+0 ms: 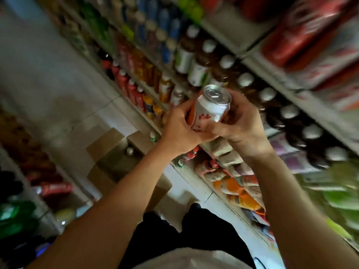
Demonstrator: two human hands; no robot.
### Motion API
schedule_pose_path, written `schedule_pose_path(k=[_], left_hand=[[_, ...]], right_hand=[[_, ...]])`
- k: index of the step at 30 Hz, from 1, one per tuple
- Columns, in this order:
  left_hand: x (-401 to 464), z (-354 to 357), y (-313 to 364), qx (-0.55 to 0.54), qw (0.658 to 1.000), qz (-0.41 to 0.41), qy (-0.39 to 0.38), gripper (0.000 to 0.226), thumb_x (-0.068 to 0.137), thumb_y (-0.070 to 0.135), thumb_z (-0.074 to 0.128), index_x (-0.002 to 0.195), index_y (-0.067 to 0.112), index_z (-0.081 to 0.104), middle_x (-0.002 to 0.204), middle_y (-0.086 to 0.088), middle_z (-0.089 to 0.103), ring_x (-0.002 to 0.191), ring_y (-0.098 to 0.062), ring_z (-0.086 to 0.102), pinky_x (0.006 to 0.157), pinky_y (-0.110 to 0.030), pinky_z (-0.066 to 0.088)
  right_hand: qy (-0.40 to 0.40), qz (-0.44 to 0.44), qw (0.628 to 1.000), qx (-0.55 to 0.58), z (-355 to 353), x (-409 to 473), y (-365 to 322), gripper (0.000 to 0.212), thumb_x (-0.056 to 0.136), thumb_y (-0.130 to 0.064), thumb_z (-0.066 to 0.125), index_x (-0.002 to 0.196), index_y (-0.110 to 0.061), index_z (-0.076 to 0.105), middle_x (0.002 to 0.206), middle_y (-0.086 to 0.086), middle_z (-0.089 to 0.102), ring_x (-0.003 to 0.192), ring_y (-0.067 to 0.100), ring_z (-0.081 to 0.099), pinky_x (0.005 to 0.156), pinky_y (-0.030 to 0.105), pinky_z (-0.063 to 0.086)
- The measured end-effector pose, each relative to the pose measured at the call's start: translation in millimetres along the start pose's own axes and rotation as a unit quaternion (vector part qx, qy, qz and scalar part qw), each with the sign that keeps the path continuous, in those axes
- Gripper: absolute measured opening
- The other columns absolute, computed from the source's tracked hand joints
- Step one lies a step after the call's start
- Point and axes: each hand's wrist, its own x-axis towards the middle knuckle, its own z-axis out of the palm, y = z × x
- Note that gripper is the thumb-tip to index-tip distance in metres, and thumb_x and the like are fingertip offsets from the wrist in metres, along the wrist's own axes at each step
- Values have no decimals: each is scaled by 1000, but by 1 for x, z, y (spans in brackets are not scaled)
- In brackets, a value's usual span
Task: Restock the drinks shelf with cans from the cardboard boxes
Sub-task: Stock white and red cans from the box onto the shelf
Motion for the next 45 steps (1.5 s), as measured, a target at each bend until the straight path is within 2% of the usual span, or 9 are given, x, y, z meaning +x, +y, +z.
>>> schedule_pose_path(k=[2,6,10,13,20,30,34,37,45], left_hand=[[6,32,27,-19,999,30,0,60,57,4,91,110,17,64,96,7,72,91,-3,69,78,-28,58],[11,99,88,-4,993,89,-75,59,63,1,88,115,12,63,101,4,72,95,-4,68,80,-22,54],[4,146,124,27,981,163,-100,68,66,9,88,126,14,57,119,2,66,112,-7,63,90,-27,54],[-1,171,134,70,978,193,-43,67,64,32,87,121,27,54,120,7,63,111,-9,61,88,-36,56],[6,208,150,141,956,257,7,54,68,35,86,113,20,61,105,4,68,94,-10,66,75,-36,56],[25,190,148,180,955,235,-17,46,64,43,88,92,16,63,77,9,65,70,-9,66,59,-32,56],[29,191,143,170,959,222,-45,41,66,37,88,93,13,68,76,6,68,71,-8,68,61,-33,58],[30,194,139,170,958,222,-62,37,69,29,87,95,10,70,77,4,70,71,-6,69,62,-30,59],[33,196,137,170,958,224,-61,23,76,20,81,94,9,72,78,4,72,73,-5,70,66,-32,60]], right_hand=[[69,-20,996,-59,-21,-20,-15,65,61,-11,93,118,-9,63,101,0,75,92,10,71,79,27,57],[206,-75,971,-89,-83,-60,-39,55,61,-24,94,108,-13,68,95,-1,76,88,13,73,79,42,59],[270,-114,952,-91,-133,-95,-57,56,62,-21,93,112,-13,67,98,-3,75,90,6,71,78,29,58],[303,-138,936,-111,-160,-108,-64,51,62,-17,92,107,-15,68,93,-7,74,83,1,69,69,19,54],[311,-153,928,-138,-199,-102,-67,43,65,-22,90,101,-17,68,86,-12,71,76,-2,66,64,11,46],[364,-137,911,-138,-211,-80,-53,60,66,-28,90,117,-18,61,94,-9,71,78,-1,65,66,15,49],[382,-129,901,-158,-209,-81,-47,65,63,-28,92,119,-21,61,96,-10,71,81,-3,66,67,12,49],[383,-130,903,-147,-208,-81,-43,60,64,-29,91,117,-20,64,93,-10,72,79,0,67,65,19,53],[420,-111,875,-213,-209,-80,-30,54,62,-53,87,99,-19,66,86,-6,67,73,7,62,62,18,47]])
